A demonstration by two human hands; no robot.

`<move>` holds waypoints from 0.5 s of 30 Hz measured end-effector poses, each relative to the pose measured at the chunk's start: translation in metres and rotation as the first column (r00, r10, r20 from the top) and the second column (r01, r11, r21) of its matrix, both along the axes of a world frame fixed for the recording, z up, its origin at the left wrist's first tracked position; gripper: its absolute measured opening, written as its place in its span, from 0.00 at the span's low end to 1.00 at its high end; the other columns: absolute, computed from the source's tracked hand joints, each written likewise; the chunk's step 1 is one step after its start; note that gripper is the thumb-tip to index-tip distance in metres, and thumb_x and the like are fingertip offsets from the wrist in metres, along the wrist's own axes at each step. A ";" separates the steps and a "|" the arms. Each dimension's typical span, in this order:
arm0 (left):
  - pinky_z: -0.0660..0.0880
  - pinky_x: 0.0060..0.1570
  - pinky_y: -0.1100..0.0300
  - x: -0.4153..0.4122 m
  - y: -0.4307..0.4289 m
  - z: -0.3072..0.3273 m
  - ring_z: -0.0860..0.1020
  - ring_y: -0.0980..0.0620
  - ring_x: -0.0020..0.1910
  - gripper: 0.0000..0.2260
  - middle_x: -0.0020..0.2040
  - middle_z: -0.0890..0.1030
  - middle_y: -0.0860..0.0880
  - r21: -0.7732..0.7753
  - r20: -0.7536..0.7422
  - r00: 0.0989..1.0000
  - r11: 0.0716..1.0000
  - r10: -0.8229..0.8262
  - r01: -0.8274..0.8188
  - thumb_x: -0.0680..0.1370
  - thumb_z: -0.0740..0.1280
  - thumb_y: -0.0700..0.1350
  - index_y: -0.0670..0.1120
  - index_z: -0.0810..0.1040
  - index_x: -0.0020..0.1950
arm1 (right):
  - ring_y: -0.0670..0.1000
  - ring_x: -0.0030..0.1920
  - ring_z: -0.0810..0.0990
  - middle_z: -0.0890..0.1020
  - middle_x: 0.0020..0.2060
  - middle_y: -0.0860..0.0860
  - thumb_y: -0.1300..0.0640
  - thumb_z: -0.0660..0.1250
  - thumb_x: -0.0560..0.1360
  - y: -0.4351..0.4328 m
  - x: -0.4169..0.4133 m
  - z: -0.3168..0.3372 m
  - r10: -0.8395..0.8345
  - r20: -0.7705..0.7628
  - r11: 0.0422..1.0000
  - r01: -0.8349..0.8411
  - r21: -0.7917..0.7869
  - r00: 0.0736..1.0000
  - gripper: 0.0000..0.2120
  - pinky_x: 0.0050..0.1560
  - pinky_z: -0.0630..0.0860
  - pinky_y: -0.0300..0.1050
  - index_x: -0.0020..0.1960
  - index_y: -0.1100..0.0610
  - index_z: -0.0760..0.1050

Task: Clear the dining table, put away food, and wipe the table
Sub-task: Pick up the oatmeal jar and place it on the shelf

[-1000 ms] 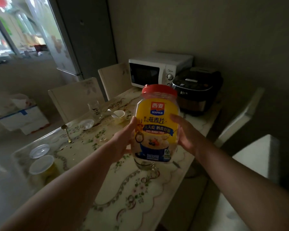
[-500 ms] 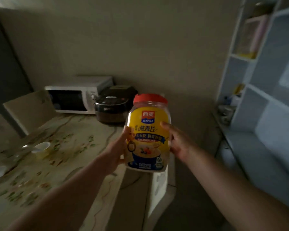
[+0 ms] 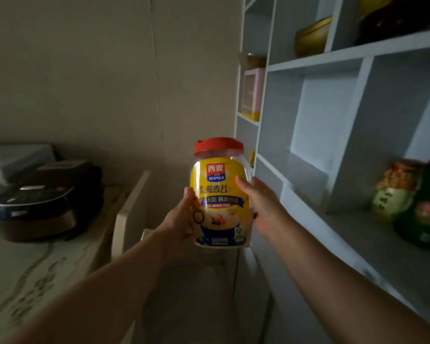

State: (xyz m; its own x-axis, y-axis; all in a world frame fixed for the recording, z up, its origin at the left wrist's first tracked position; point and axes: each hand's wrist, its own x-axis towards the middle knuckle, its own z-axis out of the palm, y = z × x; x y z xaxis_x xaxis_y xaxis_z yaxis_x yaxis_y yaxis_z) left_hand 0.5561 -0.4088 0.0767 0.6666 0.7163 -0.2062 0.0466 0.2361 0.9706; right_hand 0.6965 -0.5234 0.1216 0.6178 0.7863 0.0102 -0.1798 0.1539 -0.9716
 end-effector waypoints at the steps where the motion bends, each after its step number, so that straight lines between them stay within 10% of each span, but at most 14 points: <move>1: 0.71 0.34 0.63 0.015 0.004 0.004 0.78 0.51 0.33 0.30 0.40 0.82 0.44 0.003 0.001 1.000 1.000 0.018 -0.018 0.72 0.55 0.73 0.45 0.76 0.40 | 0.54 0.63 0.76 0.73 0.68 0.52 0.46 0.74 0.68 0.005 0.011 0.005 -0.029 -0.009 0.999 0.029 0.015 1.000 0.37 0.49 0.77 0.50 0.73 0.52 0.64; 8: 0.75 0.27 0.64 0.108 0.037 0.037 0.82 0.55 0.32 0.27 0.36 0.84 0.48 0.034 0.111 0.994 0.999 0.016 -0.020 0.79 0.51 0.65 0.46 0.77 0.59 | 0.54 0.53 0.81 0.78 0.58 0.53 0.50 0.73 0.71 0.022 0.081 0.033 -0.160 0.099 0.985 0.153 0.077 0.982 0.20 0.33 0.76 0.39 0.58 0.54 0.69; 15: 0.75 0.33 0.64 0.196 0.061 0.061 0.80 0.53 0.35 0.22 0.43 0.81 0.47 0.073 0.138 0.988 0.996 -0.068 0.058 0.80 0.53 0.62 0.48 0.77 0.49 | 0.56 0.65 0.75 0.71 0.68 0.53 0.26 0.71 0.53 0.046 0.128 0.037 -0.417 0.233 0.909 0.397 0.129 0.878 0.53 0.60 0.75 0.62 0.70 0.49 0.62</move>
State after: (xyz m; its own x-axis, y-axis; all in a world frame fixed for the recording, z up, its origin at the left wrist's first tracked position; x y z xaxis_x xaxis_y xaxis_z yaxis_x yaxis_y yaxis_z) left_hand 0.7518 -0.3481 0.1380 0.7297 0.6812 -0.0593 -0.0789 0.1700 0.9823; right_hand 0.8241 -0.4769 0.1589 0.8524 0.4564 0.2553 0.1615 0.2346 -0.9586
